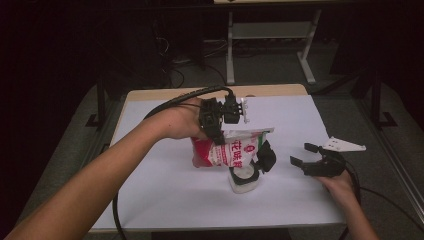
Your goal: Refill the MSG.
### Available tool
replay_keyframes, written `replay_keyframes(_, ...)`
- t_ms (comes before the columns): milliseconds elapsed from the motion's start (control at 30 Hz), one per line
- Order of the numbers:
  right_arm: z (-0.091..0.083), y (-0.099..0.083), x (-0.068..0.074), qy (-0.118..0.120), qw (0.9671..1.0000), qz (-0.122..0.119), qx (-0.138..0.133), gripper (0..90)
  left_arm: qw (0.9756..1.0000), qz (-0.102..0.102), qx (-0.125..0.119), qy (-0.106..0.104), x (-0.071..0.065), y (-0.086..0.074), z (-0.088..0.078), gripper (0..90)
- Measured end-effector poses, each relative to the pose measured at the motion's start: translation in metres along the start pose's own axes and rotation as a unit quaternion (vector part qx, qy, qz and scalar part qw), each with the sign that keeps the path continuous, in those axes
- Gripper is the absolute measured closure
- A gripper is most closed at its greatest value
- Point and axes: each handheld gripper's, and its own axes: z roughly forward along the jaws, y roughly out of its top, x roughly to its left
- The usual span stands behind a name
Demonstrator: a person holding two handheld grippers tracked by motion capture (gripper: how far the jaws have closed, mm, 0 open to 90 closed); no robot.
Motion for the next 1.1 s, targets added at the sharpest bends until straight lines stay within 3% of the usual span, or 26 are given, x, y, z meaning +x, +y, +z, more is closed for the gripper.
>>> replay_keyframes(1100, -0.0004, 0.0001, 0.0, 0.0, 1.0, 0.0, 0.0, 14.0, 1.0, 0.001, 0.01, 0.001, -0.0008, 0.0039, -0.0019, 86.4)
